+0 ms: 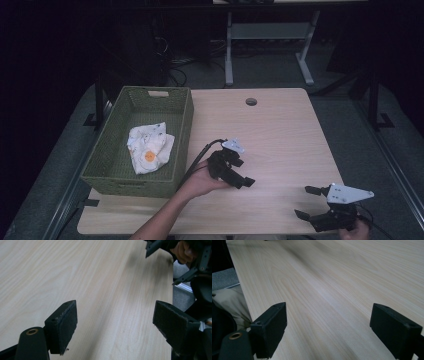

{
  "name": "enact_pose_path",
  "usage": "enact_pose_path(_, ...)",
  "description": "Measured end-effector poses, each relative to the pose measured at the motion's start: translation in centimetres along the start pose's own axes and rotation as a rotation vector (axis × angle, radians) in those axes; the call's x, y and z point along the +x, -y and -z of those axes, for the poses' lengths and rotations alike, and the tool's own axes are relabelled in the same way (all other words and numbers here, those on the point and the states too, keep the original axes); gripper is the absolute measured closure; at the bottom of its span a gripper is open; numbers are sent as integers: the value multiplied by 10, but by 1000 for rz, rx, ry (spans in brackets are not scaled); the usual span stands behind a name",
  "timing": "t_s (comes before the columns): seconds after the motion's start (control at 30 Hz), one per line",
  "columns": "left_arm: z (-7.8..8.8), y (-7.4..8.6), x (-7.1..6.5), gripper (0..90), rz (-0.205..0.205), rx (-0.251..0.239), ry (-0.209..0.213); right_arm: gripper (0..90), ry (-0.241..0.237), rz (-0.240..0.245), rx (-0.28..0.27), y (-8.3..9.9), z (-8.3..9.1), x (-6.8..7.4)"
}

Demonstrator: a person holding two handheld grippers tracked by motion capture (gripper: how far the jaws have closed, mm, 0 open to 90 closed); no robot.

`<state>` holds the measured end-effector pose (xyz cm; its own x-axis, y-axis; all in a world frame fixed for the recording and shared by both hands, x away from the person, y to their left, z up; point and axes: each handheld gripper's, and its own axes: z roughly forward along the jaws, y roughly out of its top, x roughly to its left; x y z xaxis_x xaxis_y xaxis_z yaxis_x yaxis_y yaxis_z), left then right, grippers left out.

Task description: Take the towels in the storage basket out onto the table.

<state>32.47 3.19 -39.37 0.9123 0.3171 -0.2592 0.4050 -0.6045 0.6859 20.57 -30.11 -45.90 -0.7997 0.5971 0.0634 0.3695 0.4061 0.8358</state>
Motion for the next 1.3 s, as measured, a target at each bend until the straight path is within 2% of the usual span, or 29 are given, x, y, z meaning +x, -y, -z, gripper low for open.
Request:
enact_pose_path(0.03,2,-3,3,198,17,-14,16,138,0,4,-2,0,0,0)
enact_pose_path(0.17,6,-12,9,197,15,-3,17,138,-3,5,-3,0,1,0)
enact_pose_path(0.23,10,-17,10,195,1,13,4,138,-4,3,-5,0,2,0)
enact_pose_path(0.3,15,-20,12,195,2,18,12,138,-2,-1,-5,0,3,0)
enact_pose_path(0.4,25,-24,17,185,-18,18,25,138,-3,5,-6,0,4,1)
enact_pose_path(0.47,32,-27,19,181,-22,36,1,138,-6,5,-3,0,3,2)
enact_pose_path(0.53,37,-28,21,181,-21,33,1,138,-7,7,-4,-1,3,2)
enact_pose_path(0.67,53,-31,25,181,-33,25,-11,138,-7,6,-4,0,4,3)
enact_pose_path(0.77,69,-33,30,181,-6,4,-2,138,-7,2,-6,0,4,4)
enact_pose_path(0.83,79,-35,32,181,-8,-4,-8,138,-8,2,-8,0,4,3)
enact_pose_path(0.93,91,-38,34,181,-34,6,-17,138,-7,6,-5,0,4,3)
enact_pose_path(1.0,101,-39,36,181,-48,5,-8,138,-6,6,-6,0,4,3)
enact_pose_path(1.1,110,-36,42,182,-37,-2,-2,138,-5,5,-3,0,4,3)
enact_pose_path(1.3,124,-25,54,182,-5,14,-40,138,-3,5,-5,0,4,4)
